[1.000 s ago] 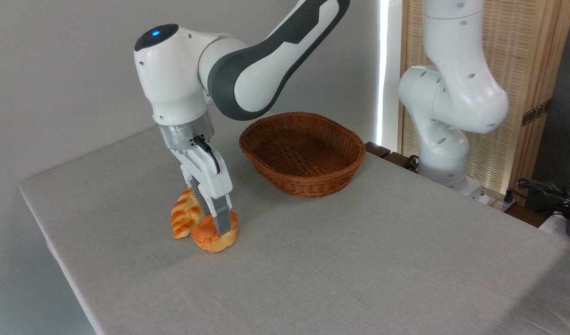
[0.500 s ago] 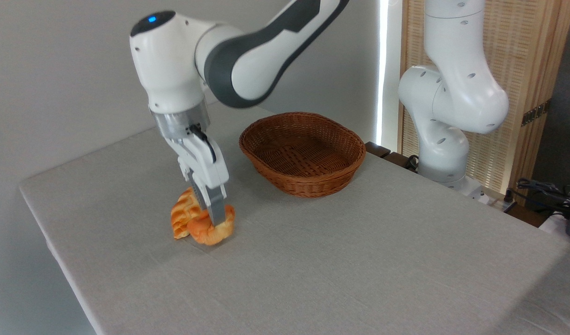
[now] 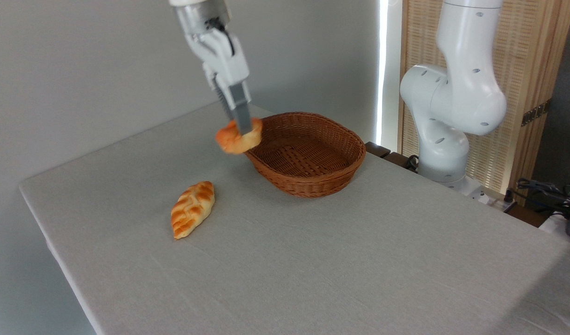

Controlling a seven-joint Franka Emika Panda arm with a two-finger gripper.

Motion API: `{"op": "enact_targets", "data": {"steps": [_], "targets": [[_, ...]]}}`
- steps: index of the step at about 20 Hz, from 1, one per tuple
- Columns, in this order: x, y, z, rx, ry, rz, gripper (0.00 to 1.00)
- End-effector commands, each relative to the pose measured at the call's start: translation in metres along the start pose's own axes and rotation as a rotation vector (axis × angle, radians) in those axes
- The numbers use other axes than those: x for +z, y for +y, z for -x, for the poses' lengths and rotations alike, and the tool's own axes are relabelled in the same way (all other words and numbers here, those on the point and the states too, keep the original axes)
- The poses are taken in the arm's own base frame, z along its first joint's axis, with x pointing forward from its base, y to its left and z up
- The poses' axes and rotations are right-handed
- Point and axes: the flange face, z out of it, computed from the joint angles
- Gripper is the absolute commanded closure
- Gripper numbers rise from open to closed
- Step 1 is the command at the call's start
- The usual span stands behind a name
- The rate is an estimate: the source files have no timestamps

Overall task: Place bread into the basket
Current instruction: 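Lift the bun and carry it over the wicker basket, then lower the bun into the basket, open the gripper, and lift away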

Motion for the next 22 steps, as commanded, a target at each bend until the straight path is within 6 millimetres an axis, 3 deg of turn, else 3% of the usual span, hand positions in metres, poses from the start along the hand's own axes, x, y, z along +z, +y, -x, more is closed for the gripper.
{"op": "enact_targets", "data": {"steps": [1,5,9,10,14,16,22], "targets": [[0.03,0.062,0.04,0.086,-0.067,0.033,0.58],[0.078,0.073,0.049,0.105,-0.166,0.082,0.58],[0.11,0.07,0.05,0.102,-0.186,0.097,0.5],[0.116,0.069,0.05,0.102,-0.187,0.098,0.41],[0.125,0.064,0.05,0.103,-0.215,0.082,0.2],[0.128,0.063,0.052,0.101,-0.225,0.08,0.02],[0.129,0.063,0.051,0.098,-0.229,0.082,0.0]]}}
